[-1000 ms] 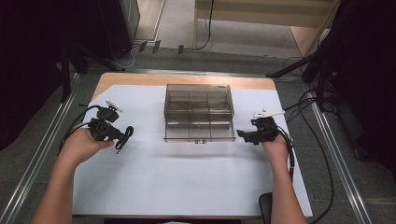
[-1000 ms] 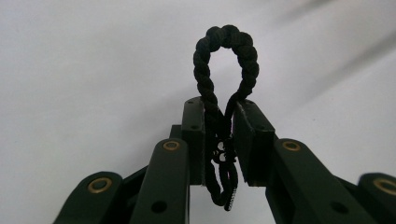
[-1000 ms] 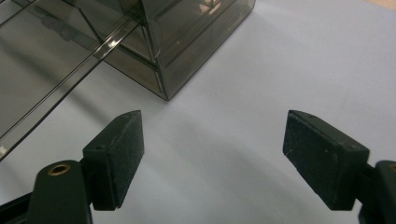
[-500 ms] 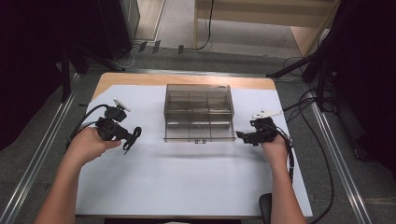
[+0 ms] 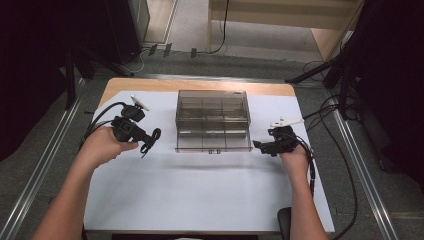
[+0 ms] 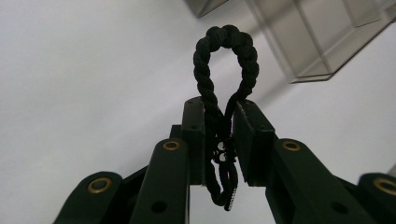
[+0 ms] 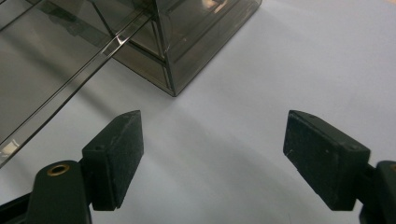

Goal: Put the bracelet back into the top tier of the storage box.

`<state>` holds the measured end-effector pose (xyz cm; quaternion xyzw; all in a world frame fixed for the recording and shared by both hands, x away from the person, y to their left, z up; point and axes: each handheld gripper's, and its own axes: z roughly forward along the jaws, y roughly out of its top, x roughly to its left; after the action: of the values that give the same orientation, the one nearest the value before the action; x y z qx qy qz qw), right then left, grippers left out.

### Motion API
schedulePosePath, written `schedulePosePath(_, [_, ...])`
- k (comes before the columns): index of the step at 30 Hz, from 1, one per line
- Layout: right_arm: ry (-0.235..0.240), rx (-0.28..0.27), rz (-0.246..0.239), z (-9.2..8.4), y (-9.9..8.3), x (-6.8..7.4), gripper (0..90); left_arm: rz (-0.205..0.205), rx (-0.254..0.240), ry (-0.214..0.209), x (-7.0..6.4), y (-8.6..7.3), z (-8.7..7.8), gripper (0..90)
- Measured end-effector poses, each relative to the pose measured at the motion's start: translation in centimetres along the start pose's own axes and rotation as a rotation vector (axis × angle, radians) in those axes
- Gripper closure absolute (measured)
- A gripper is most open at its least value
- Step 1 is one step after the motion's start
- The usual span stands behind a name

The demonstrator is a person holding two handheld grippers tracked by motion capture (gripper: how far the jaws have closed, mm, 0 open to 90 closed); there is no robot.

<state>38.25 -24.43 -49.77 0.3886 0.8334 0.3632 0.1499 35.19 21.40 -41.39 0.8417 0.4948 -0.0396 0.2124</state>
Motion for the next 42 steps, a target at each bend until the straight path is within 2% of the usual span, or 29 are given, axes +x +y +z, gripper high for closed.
schedulePosePath(3, [0.001, 0.004, 0.003, 0.0, -0.1, 0.0, 21.0, 0.004, 0.0, 0.012, -0.5, 0.5, -0.4, 76.4])
schedulePosePath(6, [0.003, 0.004, 0.005, 0.0, -0.1, 0.0, 20.9, 0.017, -0.01, -0.002, -1.0, 1.0, -0.7, 76.4])
schedulePosePath(10, [0.002, 0.008, 0.003, 0.1, -0.1, 0.0, 20.9, 0.03, -0.014, 0.004, -1.6, 1.7, -0.9, 76.4])
schedulePosePath(13, [0.0, 0.009, 0.003, 0.1, -0.1, 0.0, 20.9, 0.043, -0.013, 0.002, -1.7, 2.2, -1.0, 76.3])
schedulePosePath(16, [-0.003, 0.01, 0.002, 0.0, -0.1, 0.1, 20.9, 0.036, -0.022, 0.003, -1.7, 2.5, -1.1, 76.3])
schedulePosePath(20, [-0.003, 0.009, 0.0, 0.1, -0.1, 0.0, 20.9, 0.066, -0.009, 0.014, -2.5, 3.2, -1.1, 76.3])
schedulePosePath(24, [-0.001, 0.01, 0.006, 0.0, -0.1, 0.0, 20.9, 0.082, -0.015, 0.013, -3.3, 3.8, -1.3, 76.3])
schedulePosePath(27, [-0.002, 0.008, -0.002, 0.1, -0.1, 0.0, 20.9, 0.092, -0.008, 0.013, -3.7, 4.3, -1.2, 76.3])
schedulePosePath(35, [-0.001, 0.008, 0.014, -0.1, -0.3, -0.2, 20.7, 0.12, -0.002, 0.011, -4.8, 5.2, -1.1, 76.3])
schedulePosePath(42, [-0.001, 0.011, 0.021, -0.3, -0.4, -0.1, 20.6, 0.133, 0.002, 0.005, -5.2, 5.8, -0.6, 76.3])
